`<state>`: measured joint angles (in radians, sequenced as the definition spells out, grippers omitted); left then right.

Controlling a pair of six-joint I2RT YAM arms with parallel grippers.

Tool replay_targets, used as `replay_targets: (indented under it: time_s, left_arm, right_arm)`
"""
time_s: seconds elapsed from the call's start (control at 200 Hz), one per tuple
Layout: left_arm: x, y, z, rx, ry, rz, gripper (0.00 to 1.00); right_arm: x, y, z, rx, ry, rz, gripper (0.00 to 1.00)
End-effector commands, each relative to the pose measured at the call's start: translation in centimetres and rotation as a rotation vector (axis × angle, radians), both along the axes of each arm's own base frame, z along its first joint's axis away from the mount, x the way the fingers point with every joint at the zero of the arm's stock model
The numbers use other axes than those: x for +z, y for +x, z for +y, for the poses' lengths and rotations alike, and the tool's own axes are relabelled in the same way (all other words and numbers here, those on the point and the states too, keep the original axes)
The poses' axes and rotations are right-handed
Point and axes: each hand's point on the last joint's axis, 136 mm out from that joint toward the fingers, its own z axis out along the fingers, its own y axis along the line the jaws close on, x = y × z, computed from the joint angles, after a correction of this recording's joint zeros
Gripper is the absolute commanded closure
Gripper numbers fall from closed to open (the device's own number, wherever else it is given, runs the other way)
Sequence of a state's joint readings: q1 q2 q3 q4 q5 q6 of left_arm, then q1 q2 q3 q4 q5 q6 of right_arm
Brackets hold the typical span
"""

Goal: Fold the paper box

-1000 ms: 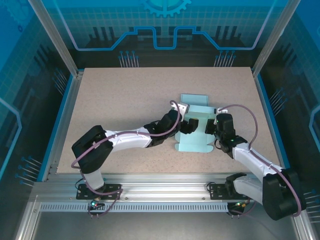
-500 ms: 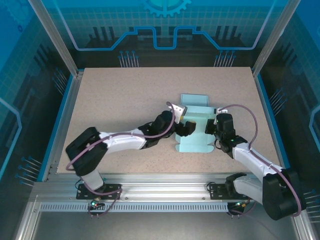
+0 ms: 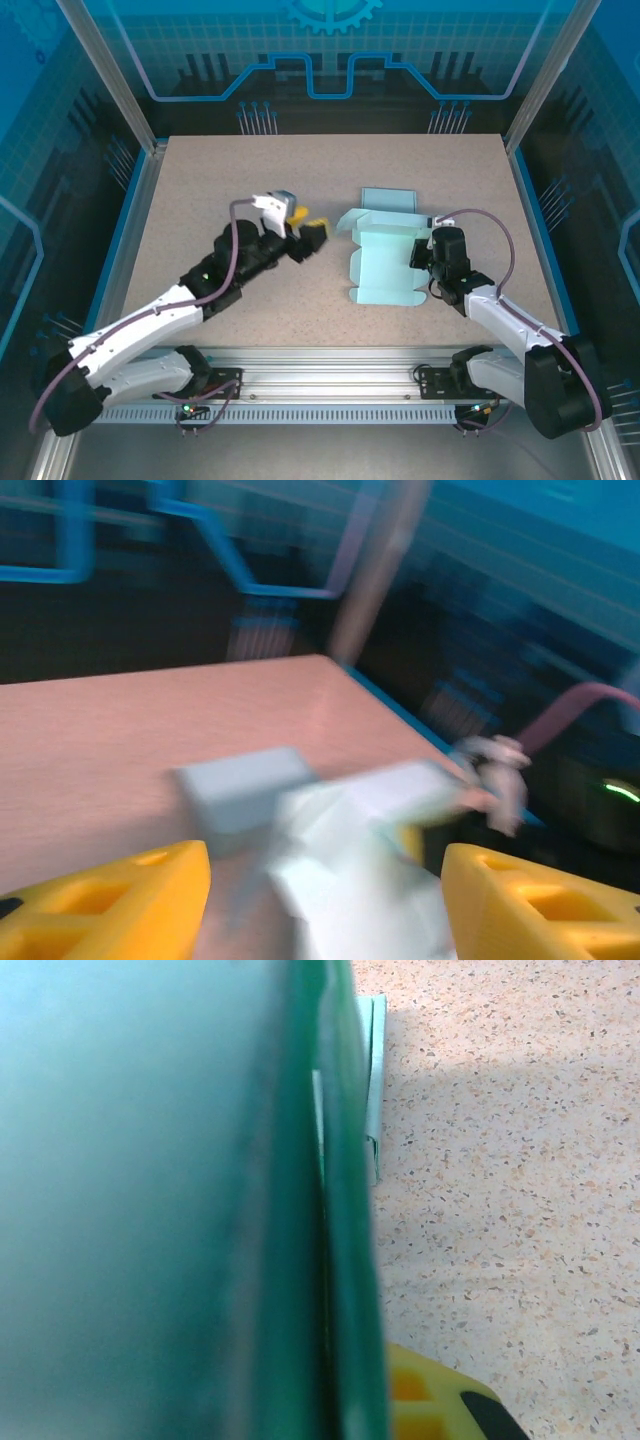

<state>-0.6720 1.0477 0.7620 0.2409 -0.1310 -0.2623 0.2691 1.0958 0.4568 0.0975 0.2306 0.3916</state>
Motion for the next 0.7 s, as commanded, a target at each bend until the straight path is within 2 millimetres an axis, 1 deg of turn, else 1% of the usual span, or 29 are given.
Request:
replay_targets:
  time_s: [0.0, 0.06, 0.17, 0.28, 0.375, 0.44, 0.58, 0.695]
  left_arm:
    - [-5.9, 3.7, 3.4, 0.143, 0.076, 0.145, 0.4]
    - [-6.7, 5.1, 2.8, 0.139, 0.102, 0.139, 0.4]
    - [-8.7, 7.2, 0.5, 0.086, 0.133, 0.163, 0.42]
    - [-10.9, 8.4, -1.6, 0.018, 0.137, 0.192, 0.42]
    - [-12.4, 8.3, -3.4, -0.053, 0.163, 0.202, 0.42]
    - [-13.0, 8.0, -4.7, -0.101, 0.204, 0.189, 0.42]
    - [-12.9, 7.0, -7.3, -0.209, 0.272, 0.12, 0.4]
    - [-12.4, 5.6, -9.5, -0.295, 0.315, 0.075, 0.39]
  right_arm:
    - [1.0, 0.2, 0.3, 0.004, 0.013, -0.032, 1.0]
    - [1.0, 0.2, 0.3, 0.003, 0.016, -0.033, 1.0]
    - [1.1, 0.3, 0.4, 0.008, 0.022, -0.039, 1.0]
    - [0.9, 0.4, 0.6, 0.014, 0.023, -0.027, 1.0]
    - [0.8, 0.4, 0.6, 0.015, 0.024, -0.024, 1.0]
    - [0.9, 0.4, 0.5, 0.012, 0.021, -0.029, 1.0]
    - [1.1, 0.5, 0.5, 0.01, 0.021, -0.035, 1.0]
    - [1.0, 0.6, 0.6, 0.012, 0.019, -0.028, 1.0]
